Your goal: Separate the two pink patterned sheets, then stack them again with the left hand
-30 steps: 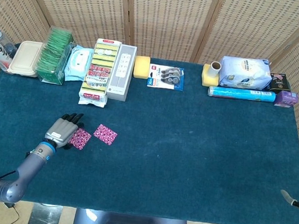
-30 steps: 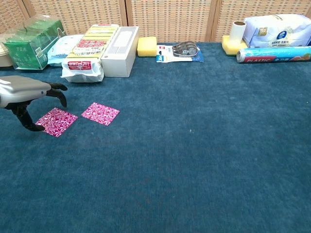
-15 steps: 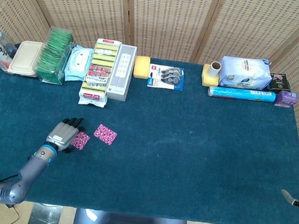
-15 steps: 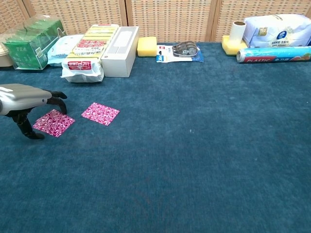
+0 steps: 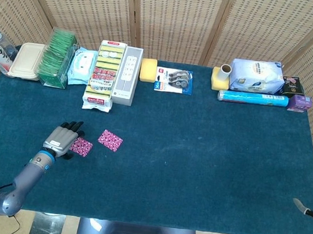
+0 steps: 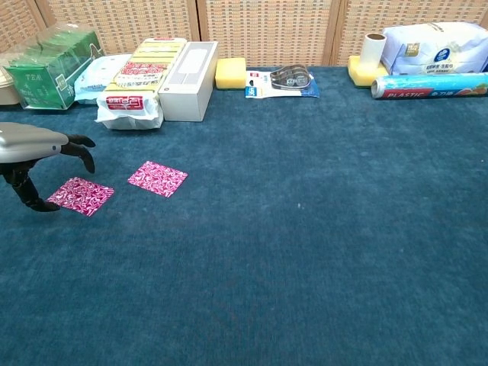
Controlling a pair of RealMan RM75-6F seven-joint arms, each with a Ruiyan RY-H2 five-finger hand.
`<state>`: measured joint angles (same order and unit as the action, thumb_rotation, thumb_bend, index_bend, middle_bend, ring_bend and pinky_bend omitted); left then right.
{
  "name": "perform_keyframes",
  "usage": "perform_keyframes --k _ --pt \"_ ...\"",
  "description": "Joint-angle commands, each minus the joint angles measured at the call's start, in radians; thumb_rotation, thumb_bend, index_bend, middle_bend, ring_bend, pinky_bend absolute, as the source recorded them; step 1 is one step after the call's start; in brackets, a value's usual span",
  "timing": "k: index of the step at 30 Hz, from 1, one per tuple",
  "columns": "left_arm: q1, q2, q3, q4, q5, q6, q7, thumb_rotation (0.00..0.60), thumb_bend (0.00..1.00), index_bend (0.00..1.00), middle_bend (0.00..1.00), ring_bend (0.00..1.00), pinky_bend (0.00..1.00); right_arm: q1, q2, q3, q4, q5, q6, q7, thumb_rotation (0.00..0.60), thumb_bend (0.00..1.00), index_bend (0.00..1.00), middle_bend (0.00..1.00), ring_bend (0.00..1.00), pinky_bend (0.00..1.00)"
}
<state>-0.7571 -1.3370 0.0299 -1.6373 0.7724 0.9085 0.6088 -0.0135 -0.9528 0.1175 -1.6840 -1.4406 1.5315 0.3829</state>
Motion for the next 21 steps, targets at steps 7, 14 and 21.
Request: perform_keyframes --k 7,14,21 --pt "-0.012 -0.018 -0.032 -0.002 0.085 0.010 -0.038 0.600 0.25 0.21 0.00 0.00 0.10 0.000 0.001 0.000 0.001 -0.002 0.000 0.002 0.600 0.00 0.11 0.00 0.00 0.02" --pt "-0.064 -0.105 -0.068 0.053 0.072 -0.006 0.001 0.600 0.25 0.21 0.00 0.00 0.10 0.000 0.002 0.001 0.004 0.001 0.000 0.009 0.600 0.00 0.12 0.00 0.00 0.02" --pt "-0.106 -0.172 -0.091 0.118 0.027 -0.027 0.029 0.600 0.25 0.21 0.00 0.00 0.10 0.001 0.002 0.001 0.009 0.001 -0.003 0.016 0.600 0.00 0.11 0.00 0.00 0.02"
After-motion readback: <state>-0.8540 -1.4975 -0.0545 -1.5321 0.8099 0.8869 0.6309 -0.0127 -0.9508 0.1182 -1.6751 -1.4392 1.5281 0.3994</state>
